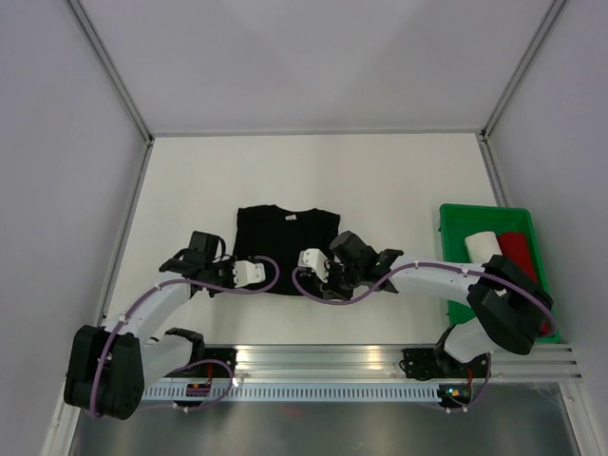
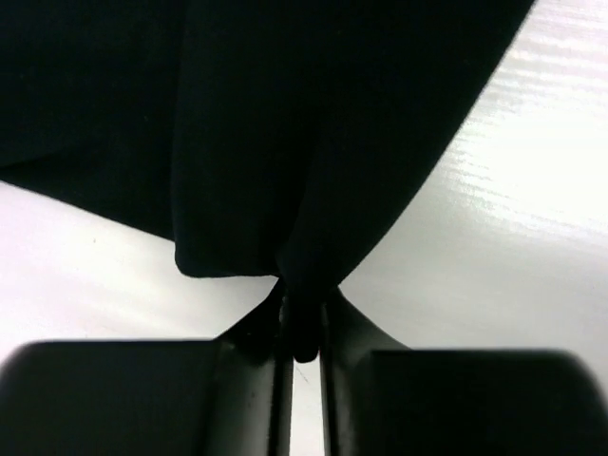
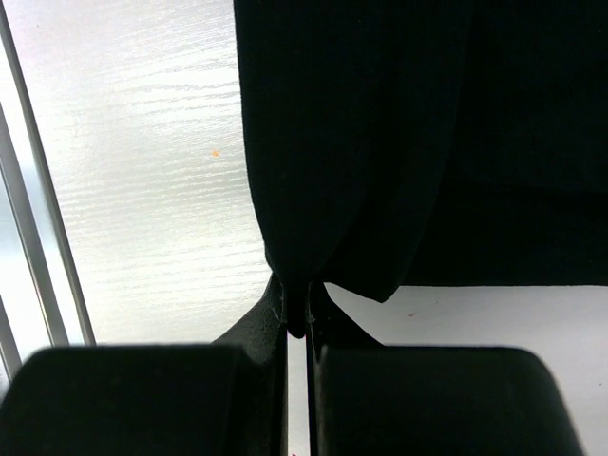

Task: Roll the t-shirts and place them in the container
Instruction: Roll the tshirt

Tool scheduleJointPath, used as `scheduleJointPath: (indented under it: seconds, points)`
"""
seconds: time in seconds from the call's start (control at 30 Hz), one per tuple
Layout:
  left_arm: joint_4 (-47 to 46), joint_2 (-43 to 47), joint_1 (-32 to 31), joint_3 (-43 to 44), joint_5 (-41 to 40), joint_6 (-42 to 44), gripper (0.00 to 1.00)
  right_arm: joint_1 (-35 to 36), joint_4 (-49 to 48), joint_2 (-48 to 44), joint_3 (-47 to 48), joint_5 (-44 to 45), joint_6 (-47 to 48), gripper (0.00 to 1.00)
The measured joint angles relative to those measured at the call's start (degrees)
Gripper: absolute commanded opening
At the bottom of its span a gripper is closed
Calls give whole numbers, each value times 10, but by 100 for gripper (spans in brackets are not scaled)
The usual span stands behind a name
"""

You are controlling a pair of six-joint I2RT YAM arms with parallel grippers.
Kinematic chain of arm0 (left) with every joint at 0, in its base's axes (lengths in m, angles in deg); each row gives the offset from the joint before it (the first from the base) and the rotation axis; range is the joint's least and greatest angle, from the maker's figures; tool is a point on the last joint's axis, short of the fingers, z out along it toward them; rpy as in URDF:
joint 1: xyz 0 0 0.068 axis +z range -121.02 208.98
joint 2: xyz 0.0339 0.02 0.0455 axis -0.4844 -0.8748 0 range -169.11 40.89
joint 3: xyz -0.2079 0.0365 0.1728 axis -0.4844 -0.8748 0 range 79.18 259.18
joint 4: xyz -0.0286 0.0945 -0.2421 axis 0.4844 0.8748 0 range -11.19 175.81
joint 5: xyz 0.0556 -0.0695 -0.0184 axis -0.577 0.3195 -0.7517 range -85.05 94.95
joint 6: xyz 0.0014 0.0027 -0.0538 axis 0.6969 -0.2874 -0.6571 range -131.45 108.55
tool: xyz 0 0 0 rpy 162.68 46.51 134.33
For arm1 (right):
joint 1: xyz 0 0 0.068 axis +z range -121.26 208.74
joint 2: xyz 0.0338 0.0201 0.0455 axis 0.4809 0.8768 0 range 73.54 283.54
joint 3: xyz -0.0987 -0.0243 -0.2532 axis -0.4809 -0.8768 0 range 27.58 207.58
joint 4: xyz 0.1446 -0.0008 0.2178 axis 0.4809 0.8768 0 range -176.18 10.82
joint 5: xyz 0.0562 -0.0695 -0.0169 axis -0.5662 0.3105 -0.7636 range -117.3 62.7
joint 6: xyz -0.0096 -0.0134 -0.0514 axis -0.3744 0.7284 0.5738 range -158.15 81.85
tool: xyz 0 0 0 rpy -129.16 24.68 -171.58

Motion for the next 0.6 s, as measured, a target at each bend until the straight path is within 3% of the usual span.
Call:
scheduleJointPath:
  seconds: [0.17, 0.5, 0.57, 0.6]
  points:
    - [28, 2, -2, 13, -2, 0, 2, 0, 24, 0, 15, -17, -6, 0]
    - [278, -7, 14, 140, 39, 39, 2, -3, 108, -14, 38, -172, -27, 0]
    - [319, -36, 22, 156, 50, 53, 2, -16, 111, -11, 38, -200, -36, 9]
    - [330, -51, 26, 162, 53, 57, 2, -29, 108, -9, 38, -210, -44, 19]
